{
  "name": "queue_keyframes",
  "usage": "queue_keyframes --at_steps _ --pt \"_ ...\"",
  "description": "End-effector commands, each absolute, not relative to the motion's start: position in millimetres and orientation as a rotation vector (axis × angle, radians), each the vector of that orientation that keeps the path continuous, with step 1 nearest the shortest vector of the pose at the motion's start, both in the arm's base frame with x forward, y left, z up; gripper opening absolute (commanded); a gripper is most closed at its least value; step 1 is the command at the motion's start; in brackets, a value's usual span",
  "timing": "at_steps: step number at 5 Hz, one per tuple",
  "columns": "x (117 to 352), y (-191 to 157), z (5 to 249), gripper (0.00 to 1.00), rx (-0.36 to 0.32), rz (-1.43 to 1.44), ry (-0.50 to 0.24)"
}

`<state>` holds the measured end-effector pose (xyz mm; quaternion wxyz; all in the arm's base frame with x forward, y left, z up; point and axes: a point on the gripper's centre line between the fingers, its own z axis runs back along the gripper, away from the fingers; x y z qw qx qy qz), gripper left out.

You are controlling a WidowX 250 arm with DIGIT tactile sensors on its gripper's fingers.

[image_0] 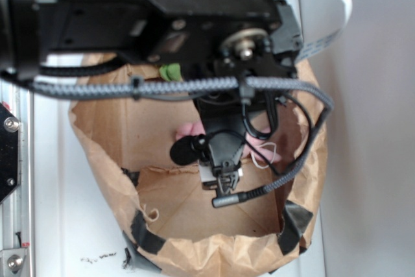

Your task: Grab the blue block.

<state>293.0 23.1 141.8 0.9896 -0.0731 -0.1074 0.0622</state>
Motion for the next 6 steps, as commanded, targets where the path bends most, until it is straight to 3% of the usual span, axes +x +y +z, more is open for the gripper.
queue_keyframes --at_steps 1,2,3,6 --pt "315.9 25.0 132.3 1.00 -0.127 0.247 -0.288" --pt "312.3 26.8 115.5 1.00 -0.149 0.414 -0.323" --pt "312.2 26.3 106.1 1.00 -0.142 0.554 -0.308" --pt "338.3 34.6 86.4 1.00 -0.088 0.602 -0.314"
